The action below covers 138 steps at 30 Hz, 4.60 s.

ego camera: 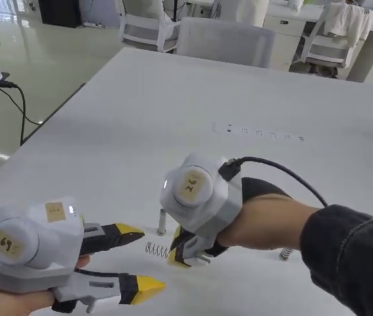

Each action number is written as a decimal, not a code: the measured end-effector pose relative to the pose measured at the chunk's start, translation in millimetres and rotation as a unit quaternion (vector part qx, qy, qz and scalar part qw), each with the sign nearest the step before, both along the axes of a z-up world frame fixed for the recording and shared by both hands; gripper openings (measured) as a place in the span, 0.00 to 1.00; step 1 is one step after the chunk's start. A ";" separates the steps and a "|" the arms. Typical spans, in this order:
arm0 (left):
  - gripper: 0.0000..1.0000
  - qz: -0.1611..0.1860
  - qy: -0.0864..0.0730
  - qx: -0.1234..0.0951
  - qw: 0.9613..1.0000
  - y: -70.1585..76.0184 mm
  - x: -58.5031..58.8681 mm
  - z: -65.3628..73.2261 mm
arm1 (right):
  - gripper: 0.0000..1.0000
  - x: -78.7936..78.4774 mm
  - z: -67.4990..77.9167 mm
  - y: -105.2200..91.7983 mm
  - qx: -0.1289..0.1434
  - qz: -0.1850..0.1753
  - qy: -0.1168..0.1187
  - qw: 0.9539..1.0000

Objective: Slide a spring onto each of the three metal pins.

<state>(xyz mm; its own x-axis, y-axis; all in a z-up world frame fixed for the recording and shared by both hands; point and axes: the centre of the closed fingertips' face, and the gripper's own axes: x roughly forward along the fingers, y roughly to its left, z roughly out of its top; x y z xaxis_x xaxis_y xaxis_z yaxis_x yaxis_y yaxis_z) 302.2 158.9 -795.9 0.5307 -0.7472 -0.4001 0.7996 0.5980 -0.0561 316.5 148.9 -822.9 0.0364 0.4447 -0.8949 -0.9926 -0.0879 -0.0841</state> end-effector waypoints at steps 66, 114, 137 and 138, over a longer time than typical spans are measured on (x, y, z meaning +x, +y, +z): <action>0.10 -0.099 -0.057 0.038 0.993 -39.6 -17.1 11.3 | 0.12 -38.5 33.1 -34.4 -0.061 0.121 0.016 0.991; 0.08 -0.082 -0.058 0.010 0.995 -46.8 -7.6 19.3 | 0.13 -38.0 72.7 -7.4 -0.005 0.116 -0.013 0.993; 0.08 -0.079 -0.057 0.002 0.995 -47.4 -6.9 23.3 | 0.17 -37.1 61.3 -12.7 -0.023 0.113 -0.003 0.993; 0.08 -0.079 -0.057 0.001 0.995 -47.6 -6.9 23.5 | 0.17 -37.0 60.9 -13.1 -0.024 0.112 -0.002 0.993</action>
<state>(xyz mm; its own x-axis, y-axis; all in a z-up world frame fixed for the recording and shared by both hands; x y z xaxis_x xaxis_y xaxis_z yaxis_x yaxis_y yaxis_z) 295.3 111.3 -772.4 0.4479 -0.8244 -0.3460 0.8851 0.4636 0.0413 279.6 135.8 -762.0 -0.0546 0.3987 -0.9154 -0.9471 -0.3111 -0.0790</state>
